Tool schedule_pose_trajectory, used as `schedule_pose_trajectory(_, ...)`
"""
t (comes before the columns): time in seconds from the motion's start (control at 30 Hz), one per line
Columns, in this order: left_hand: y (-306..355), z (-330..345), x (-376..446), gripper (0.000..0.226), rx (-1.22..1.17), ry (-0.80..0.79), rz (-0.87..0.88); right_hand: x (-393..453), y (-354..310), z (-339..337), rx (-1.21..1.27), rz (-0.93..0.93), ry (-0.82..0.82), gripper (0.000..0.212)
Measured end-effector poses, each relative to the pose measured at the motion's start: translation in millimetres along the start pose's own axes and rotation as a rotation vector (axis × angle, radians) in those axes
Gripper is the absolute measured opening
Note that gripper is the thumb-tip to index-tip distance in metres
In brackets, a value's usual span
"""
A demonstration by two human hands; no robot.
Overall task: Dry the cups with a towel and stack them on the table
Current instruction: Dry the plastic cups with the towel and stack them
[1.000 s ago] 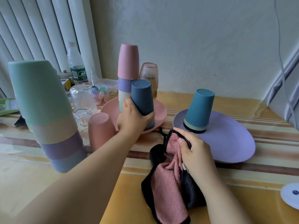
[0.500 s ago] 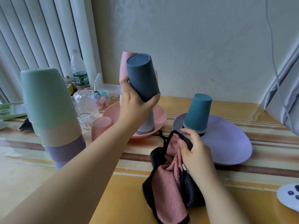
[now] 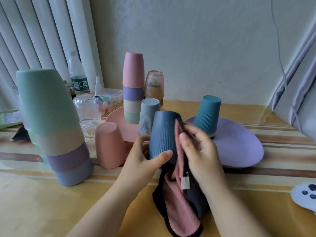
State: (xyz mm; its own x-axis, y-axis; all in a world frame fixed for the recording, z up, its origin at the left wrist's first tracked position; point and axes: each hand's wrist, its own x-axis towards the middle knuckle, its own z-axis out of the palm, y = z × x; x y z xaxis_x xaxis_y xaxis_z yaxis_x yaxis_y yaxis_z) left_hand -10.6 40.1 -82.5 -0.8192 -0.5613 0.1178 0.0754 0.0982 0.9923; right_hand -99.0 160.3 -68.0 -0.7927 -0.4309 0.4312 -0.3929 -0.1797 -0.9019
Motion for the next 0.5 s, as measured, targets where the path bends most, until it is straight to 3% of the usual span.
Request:
schedule_pose_trajectory(0.1, -1, -5, 5, 0.050, -0.162, 0.054, -0.004, -6, 0, 12, -0.171, -0.083, -0.298, 0.040)
schedule_pose_trajectory(0.2, -3, -12, 8, 0.043, -0.219, 0.012, 0.001, -10, -1, 20, -0.368, -0.149, -0.428, 0.045)
schedule_pose_trajectory(0.27, -4, -11, 6, 0.034, -0.218, -0.057, 0.001, -14, 0, 25, -0.443, -0.163, -0.429, 0.044)
schedule_pose_trajectory(0.37, -6, -8, 2, 0.040, -0.126, -0.148, 0.060, -14, 3, 27, -0.494, -0.211, -0.315, 0.043)
schedule_pose_trajectory(0.5, -2, -2, -4, 0.038, -0.078, -0.226, 0.112, -6, 0, 19, -0.341, -0.200, -0.187, 0.039)
